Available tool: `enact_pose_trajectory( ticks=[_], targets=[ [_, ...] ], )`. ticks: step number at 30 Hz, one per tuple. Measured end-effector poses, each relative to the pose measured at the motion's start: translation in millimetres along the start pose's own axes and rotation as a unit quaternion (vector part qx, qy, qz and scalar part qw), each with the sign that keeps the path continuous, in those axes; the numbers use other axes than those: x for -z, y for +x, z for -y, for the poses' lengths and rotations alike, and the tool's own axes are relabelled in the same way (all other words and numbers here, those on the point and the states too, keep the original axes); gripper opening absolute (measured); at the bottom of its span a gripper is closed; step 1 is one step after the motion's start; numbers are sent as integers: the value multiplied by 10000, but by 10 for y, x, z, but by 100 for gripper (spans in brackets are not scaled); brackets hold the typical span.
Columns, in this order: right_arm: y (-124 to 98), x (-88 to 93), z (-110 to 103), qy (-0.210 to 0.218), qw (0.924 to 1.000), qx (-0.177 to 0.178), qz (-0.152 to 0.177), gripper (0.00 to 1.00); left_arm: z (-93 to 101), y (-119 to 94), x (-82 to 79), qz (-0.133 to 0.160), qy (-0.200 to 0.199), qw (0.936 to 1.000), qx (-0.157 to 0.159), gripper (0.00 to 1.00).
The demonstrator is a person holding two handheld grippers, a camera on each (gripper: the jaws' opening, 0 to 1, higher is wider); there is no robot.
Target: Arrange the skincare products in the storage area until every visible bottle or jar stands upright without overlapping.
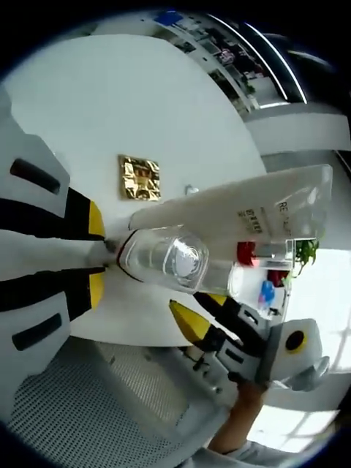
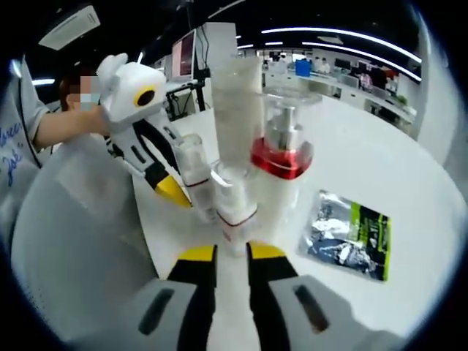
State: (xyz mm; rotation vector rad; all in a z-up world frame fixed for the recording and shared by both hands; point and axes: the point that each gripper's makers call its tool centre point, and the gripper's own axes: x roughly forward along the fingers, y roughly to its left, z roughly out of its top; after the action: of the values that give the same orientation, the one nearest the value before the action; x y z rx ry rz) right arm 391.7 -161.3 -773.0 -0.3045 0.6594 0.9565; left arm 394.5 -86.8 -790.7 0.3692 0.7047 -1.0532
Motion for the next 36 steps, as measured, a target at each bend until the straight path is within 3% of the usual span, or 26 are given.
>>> enact_pose_trajectory(
  ticks=[12, 36],
  targets=[
    [25, 65, 53, 213, 9996, 67, -187, 16, 44, 113, -98, 57, -168, 9998, -26, 8],
    [86, -19, 51, 341, 9991, 133, -236, 13, 70, 171, -192, 109, -220, 9997, -46, 8]
  ],
)
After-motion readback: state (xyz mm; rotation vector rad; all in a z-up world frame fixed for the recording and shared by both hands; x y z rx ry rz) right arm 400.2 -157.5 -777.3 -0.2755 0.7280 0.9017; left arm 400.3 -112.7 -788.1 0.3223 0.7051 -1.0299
